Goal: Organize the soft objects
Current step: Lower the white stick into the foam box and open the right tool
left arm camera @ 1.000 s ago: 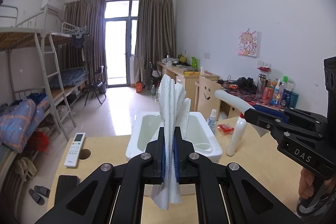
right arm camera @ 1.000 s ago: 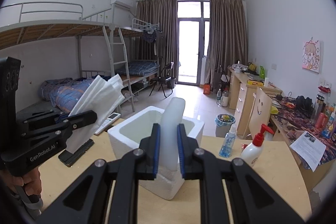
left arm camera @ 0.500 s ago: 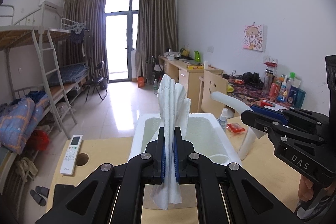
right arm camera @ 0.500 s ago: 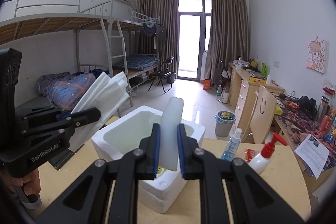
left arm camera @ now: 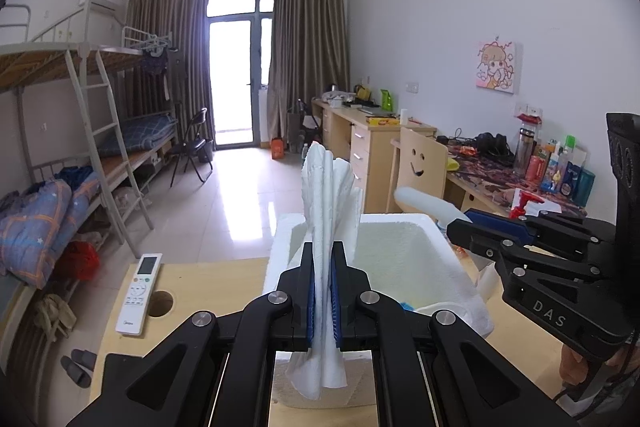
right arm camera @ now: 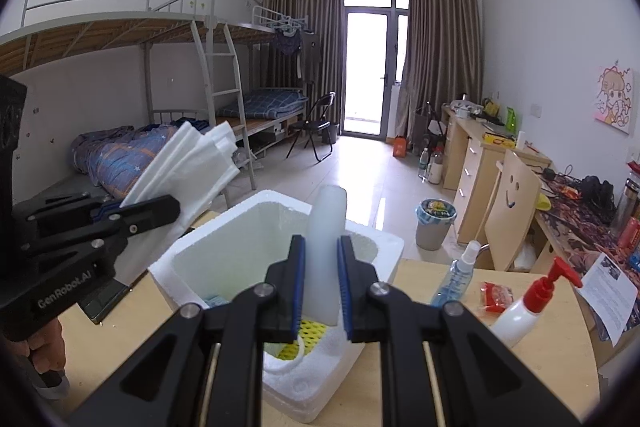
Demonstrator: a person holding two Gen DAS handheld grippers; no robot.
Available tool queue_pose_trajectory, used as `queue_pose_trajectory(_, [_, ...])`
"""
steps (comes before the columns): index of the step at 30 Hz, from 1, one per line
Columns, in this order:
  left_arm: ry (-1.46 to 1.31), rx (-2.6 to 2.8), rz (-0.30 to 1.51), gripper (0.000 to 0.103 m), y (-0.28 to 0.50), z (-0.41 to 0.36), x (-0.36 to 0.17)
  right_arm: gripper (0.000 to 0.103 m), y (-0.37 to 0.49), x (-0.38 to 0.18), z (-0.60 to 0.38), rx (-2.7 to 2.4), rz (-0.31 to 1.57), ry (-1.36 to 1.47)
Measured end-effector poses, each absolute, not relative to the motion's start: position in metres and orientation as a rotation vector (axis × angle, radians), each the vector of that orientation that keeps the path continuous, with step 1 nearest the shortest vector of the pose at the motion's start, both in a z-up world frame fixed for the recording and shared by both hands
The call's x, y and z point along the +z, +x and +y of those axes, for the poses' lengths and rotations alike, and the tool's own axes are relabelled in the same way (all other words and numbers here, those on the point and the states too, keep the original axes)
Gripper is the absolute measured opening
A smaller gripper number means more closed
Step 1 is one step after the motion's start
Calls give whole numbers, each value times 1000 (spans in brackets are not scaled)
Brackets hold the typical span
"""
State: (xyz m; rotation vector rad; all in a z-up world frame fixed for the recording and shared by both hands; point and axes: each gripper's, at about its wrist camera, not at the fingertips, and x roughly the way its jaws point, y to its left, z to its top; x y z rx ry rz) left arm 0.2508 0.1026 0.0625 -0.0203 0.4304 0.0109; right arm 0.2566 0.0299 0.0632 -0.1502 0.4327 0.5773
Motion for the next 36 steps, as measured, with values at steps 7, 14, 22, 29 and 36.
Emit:
queue_pose_trajectory(7, [-25,43,424,7,246,111,65,19,259,66,44,611,432,-157])
queue_pose_trajectory(14, [-38,60,429,7,243,122,65,19,269,62,53,659,467,-143])
queue_pose_trajectory(22, [-32,69,427,7,243,123,64,19,275,58,57,647,486,-164])
queue_pose_trajectory(29, [-35,72,426,7,244,122,62,59,281,53,57,638,518,-161])
queue_pose_trajectory(36, [-44,80,431,7,245,125,62,70,272,56,57,634,497,-189])
